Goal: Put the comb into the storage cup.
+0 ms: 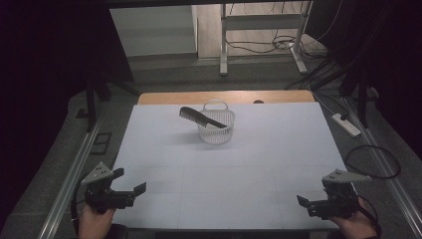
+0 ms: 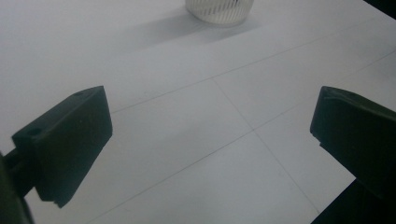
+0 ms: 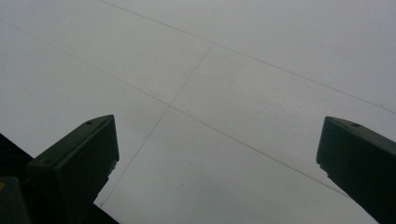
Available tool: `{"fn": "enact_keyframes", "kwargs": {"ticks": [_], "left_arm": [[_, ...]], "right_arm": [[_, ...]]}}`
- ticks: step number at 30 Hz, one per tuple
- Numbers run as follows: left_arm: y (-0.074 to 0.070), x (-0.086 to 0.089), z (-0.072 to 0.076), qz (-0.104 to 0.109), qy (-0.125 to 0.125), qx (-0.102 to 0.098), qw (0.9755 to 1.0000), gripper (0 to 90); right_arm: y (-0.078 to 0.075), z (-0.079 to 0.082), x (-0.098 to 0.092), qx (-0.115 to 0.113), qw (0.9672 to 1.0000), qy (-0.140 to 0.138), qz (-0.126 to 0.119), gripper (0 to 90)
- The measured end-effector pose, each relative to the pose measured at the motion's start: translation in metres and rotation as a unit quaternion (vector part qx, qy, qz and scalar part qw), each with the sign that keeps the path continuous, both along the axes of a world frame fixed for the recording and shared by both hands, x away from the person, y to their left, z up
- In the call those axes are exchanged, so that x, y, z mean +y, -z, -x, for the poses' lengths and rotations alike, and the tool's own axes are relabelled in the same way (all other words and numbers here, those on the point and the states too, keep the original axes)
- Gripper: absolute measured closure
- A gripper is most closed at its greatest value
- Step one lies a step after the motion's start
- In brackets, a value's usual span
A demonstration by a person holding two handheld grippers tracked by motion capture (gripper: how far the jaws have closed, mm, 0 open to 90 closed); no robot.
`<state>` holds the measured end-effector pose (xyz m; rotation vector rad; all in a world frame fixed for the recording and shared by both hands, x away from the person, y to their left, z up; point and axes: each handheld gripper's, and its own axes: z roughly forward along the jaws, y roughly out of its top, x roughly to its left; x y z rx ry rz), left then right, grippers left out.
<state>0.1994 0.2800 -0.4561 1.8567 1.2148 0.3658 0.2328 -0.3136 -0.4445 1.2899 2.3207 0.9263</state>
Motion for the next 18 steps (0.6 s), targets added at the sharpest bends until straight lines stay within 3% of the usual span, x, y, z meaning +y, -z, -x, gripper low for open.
{"fn": "enact_keyframes", "kwargs": {"ticks": [18], "left_arm": [[0.002, 0.007, 0.014, -0.018, -0.017, 0.003, 0.9997, 0.0]], "right_arm": [[0.000, 0.000, 0.000, -0.002, 1.0000, 0.005, -0.002, 0.0]]}}
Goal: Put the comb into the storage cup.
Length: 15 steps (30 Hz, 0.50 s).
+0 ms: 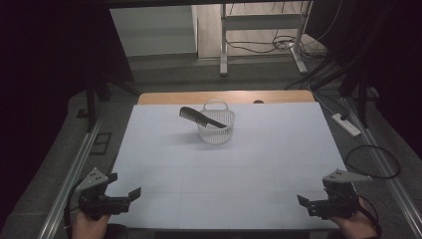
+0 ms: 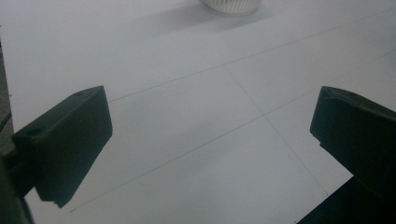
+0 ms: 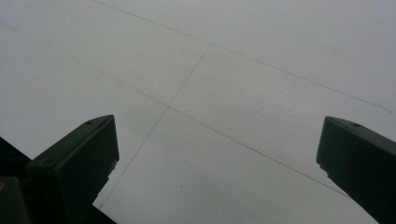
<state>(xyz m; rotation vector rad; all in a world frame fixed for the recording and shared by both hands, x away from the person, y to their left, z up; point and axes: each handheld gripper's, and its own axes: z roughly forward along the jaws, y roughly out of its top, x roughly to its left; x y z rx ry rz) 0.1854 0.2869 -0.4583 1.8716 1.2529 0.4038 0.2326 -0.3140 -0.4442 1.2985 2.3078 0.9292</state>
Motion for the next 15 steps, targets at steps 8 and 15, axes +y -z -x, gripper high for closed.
{"fn": "enact_keyframes", "kwargs": {"ticks": [8, 15], "left_arm": [[0.0011, -0.0010, 0.0035, -0.017, -0.007, 0.002, 0.9998, 0.0], [0.0019, -0.0057, 0.0030, -0.043, -0.010, 0.012, 0.9990, 0.0]], "right_arm": [[-0.0002, -0.0001, -0.0005, -0.001, 1.0000, 0.004, -0.001, 0.0], [-0.0001, -0.0001, 0.0001, 0.000, 1.0000, 0.004, 0.001, 0.0]]}}
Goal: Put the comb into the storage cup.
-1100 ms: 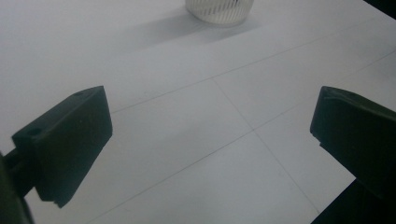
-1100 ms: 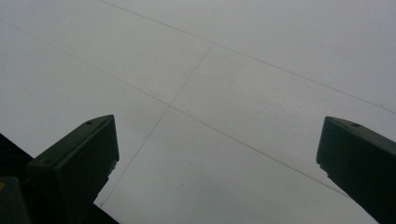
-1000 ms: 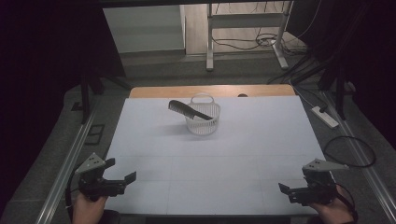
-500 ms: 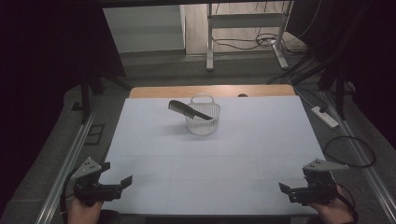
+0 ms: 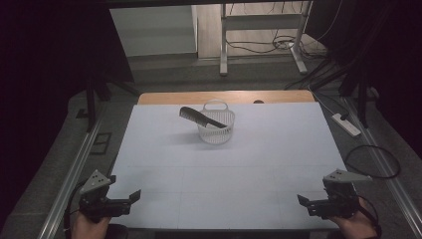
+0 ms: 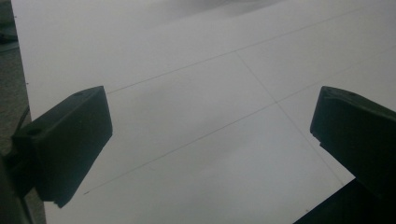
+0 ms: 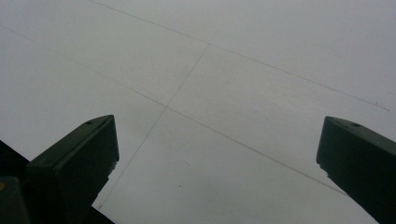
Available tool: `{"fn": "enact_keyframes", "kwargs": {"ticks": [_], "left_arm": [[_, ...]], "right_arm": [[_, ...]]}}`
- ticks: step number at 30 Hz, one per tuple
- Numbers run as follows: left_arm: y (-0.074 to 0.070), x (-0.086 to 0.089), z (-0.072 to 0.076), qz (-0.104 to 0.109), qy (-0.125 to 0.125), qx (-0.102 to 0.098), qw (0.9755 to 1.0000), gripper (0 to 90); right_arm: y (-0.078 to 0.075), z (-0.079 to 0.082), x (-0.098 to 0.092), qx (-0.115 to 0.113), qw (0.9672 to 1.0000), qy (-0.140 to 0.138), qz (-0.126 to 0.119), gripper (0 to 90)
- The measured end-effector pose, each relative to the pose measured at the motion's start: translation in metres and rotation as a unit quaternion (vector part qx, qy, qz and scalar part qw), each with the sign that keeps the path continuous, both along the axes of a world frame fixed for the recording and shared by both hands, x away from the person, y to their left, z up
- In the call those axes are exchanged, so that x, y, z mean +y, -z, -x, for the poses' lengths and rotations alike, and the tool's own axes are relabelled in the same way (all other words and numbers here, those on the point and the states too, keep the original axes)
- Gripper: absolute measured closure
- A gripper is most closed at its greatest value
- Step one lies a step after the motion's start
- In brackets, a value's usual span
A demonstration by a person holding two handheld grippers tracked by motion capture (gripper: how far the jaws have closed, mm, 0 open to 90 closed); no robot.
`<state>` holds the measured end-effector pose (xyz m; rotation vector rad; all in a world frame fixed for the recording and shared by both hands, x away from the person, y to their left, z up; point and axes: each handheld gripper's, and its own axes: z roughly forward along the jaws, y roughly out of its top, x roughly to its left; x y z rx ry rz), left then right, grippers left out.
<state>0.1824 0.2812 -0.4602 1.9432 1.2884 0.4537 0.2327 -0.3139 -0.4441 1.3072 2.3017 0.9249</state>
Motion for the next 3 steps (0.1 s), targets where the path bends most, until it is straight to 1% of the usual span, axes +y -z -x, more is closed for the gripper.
{"fn": "enact_keyframes", "kwargs": {"ticks": [1, 3], "left_arm": [[0.0000, -0.0008, -0.0005, -0.006, 0.001, 0.003, 1.0000, 0.0], [0.0002, -0.0019, -0.0017, -0.009, 0.002, 0.006, 0.9999, 0.0]], "right_arm": [[0.0000, -0.0001, 0.0000, 0.000, 1.0000, 0.000, 0.000, 0.0], [0.0002, -0.0002, 0.0000, 0.000, 1.0000, -0.001, 0.001, 0.0]]}}
